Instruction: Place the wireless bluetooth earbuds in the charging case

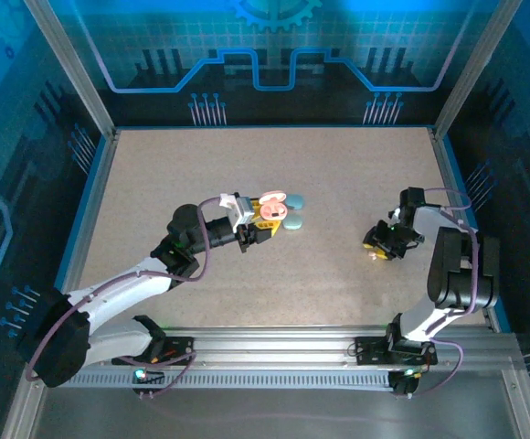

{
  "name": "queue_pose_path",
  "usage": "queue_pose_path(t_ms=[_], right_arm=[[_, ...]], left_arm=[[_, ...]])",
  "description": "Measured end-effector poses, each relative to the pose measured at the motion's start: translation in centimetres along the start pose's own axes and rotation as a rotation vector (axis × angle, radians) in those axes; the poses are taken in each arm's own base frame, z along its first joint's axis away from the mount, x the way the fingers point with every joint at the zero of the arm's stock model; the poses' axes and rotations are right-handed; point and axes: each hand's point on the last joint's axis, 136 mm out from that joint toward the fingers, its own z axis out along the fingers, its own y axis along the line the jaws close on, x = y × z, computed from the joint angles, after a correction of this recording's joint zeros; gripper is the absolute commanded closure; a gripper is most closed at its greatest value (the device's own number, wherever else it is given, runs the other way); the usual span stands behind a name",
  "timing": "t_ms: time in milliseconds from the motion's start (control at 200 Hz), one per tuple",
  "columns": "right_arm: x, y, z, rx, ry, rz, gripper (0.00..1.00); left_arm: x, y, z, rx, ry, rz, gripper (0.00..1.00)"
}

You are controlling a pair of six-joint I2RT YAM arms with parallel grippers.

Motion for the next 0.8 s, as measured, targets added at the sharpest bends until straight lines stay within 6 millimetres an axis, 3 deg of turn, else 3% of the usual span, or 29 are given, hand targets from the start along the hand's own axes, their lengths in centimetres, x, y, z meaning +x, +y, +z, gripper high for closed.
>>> queue_pose_path(t_ms=[190, 430, 650, 800], right_arm=[[2.1, 1.3, 0.3, -0.003, 0.040, -0.032, 0.59], [3.1, 2.3, -0.3, 0.010, 0.036, -0.069, 0.58], [1.1, 2.8, -1.8, 0.049, -0.028, -0.142, 0.55], [-0.5, 3.7, -0.4, 0.043, 0.014, -0.180, 0.56]], left_arm=[[0.0, 0.0, 0.0, 0.000, 0.000, 0.000, 0.68], [0.0, 0.0, 0.0, 0.000, 0.000, 0.000, 0.68], [0.0, 0.0, 0.0, 0.000, 0.000, 0.000, 0.68], [0.0, 0.0, 0.0, 0.000, 0.001, -0.001, 0.68]])
